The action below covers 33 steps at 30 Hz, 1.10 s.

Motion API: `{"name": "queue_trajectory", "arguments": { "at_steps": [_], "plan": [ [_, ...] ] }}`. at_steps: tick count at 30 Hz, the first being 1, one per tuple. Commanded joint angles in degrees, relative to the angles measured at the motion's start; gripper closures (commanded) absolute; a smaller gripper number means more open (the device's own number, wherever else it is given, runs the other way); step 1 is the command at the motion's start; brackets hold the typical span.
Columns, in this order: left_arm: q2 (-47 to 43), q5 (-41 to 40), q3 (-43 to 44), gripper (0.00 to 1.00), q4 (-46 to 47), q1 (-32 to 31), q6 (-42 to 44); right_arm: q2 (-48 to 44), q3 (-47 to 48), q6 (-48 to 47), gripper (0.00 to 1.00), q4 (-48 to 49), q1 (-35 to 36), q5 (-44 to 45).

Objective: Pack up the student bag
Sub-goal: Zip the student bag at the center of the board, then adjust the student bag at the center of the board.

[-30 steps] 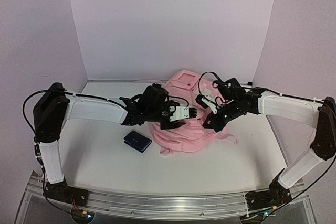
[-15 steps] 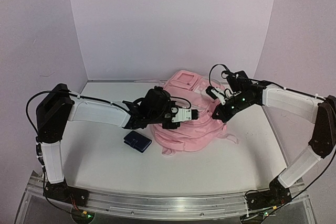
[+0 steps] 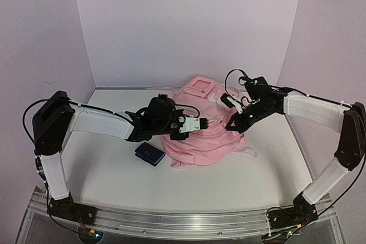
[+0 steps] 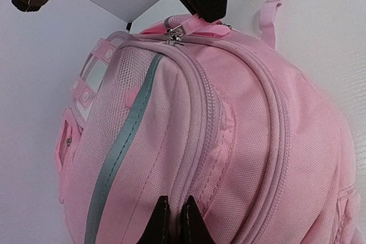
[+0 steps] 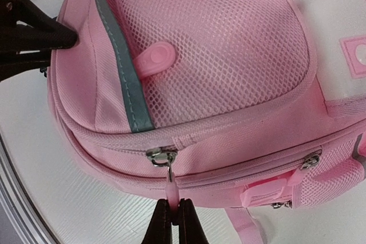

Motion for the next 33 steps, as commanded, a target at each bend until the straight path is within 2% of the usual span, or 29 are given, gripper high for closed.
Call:
{"name": "queue_trajectory", "arguments": {
  "at_steps": [1, 4, 6, 7, 10, 13, 18, 21, 22, 26, 30, 33],
  "plan": [
    [-4.26, -2.68, -3.11, 0.97, -1.78, 5.04, -3.36, 1.27, 2.82, 5.63, 0.97, -0.73, 1.44, -2.44],
    [-5.81, -2.67, -4.95, 0.91, 0.77, 5.32, -5.61, 1.93, 6.95, 6.88, 0.71, -1.9, 0.46, -3.6],
    [-6.32, -3.12, -5.9, 0.84, 2.79, 5.67, -8.78, 2.14, 10.09, 7.68, 0.5, -1.96, -1.69, -4.38],
    [-6.26, -4.09, -5.81, 0.77, 3.23, 5.94, -11.82, 2.74, 11.9, 8.11, 0.4, -1.96, -3.3, -4.35],
    [-5.38, -7.82, -1.73, 0.64, -1.27, 6.08, -22.17, 5.62, 18.45, 8.16, 0.27, -2.11, -6.29, -2.09],
    [-6.27, -5.75, 0.84, 0.51, -7.8, 6.16, -34.41, 10.51, 24.06, 8.12, 0.21, -2.02, -8.31, 0.31],
    [-11.96, -3.16, -3.58, 0.43, -9.63, 6.11, -57.12, 18.61, 32.5, 9.29, 0.16, -1.86, -9.1, 2.12],
    [-16.95, -1.24, -9.12, 0.13, -7.33, 6.04, -66.93, 22.81, 36.55, 9.17, 0.15, -1.86, -9.36, 4.24],
    [-18.44, -0.67, -11.11, 0.08, -6.0, 6.06, -69.54, 24.33, 37.95, 8.95, 0.14, -1.8, -9.64, 4.8],
    [-19.35, 4.5, -13.68, 0.07, -3.6, 6.03, -76.74, 30.26, 43.27, 10.76, 0.1, -2.01, -11.5, 3.32],
    [-13.9, 8.04, -11.33, 0.07, -2.3, 6.03, -81.59, 32.91, 43.31, 11.94, 0.08, -2.3, -12.3, 0.77],
    [-8.4, 9.92, -9.64, 0.07, 1.17, 6.07, -84.4, 33.02, 40.64, 12.05, 0.12, -2.53, -12.95, -0.91]
  ]
}}
